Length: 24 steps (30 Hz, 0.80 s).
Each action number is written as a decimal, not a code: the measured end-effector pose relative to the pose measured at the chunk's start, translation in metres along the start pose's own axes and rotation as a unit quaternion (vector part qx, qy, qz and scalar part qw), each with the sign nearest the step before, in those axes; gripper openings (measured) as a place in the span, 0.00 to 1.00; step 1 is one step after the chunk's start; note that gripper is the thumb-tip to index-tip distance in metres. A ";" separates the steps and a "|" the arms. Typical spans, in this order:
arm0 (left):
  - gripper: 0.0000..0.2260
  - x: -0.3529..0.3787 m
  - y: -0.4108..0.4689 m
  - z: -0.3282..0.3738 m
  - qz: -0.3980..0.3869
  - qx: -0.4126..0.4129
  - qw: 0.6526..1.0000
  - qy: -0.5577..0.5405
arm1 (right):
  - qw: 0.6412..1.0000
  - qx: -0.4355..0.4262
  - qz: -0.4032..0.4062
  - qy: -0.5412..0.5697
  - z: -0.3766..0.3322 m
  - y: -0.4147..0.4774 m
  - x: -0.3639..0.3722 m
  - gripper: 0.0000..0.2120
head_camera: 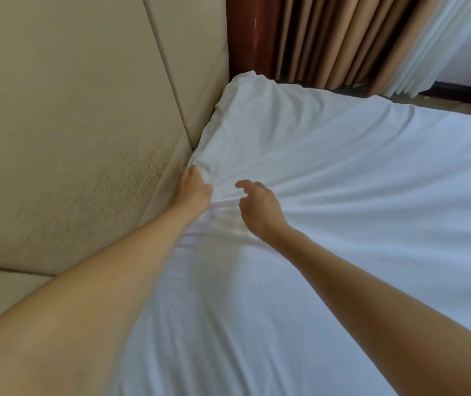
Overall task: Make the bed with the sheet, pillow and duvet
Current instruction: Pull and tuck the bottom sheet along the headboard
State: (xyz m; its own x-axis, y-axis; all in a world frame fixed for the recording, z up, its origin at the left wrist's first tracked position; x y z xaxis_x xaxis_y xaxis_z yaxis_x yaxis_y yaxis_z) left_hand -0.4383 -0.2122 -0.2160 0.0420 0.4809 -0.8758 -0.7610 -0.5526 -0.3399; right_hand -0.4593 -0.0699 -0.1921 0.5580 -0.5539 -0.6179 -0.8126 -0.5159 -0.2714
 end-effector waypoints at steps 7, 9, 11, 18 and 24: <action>0.34 0.017 0.048 -0.009 -0.022 0.062 0.997 -0.050 | 0.999 -0.023 0.031 -0.024 -0.002 0.053 0.000 0.21; 0.32 0.019 0.050 -0.009 -0.019 0.088 0.995 -0.045 | 0.999 -0.015 0.024 -0.032 0.003 0.058 0.007 0.20; 0.24 0.021 0.050 -0.009 -0.008 0.105 0.994 -0.036 | 0.999 -0.008 0.030 -0.038 0.009 0.059 0.013 0.19; 0.14 0.007 0.054 0.003 0.085 0.118 0.988 0.041 | 0.996 0.011 0.056 -0.072 0.012 0.078 0.021 0.19; 0.15 -0.002 0.058 0.012 0.078 0.113 0.986 0.097 | 0.982 -0.003 0.023 -0.188 0.005 0.082 0.018 0.12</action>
State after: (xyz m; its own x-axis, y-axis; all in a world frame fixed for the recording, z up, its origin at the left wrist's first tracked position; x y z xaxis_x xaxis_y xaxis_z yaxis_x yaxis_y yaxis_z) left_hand -0.4903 -0.2367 -0.2298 0.0195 0.2505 -0.9679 -0.8916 -0.4337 -0.1303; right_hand -0.5171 -0.1188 -0.2293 0.4175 -0.2974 -0.8586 -0.8344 -0.4997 -0.2327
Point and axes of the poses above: each hand's wrist, its own y-axis towards the middle knuckle, its own x-axis out of the palm, z = x × y, the point moved 10 cm from there along y, towards the middle knuckle, and after that the axes turned 8 degrees about y, right-handed, at the moved point
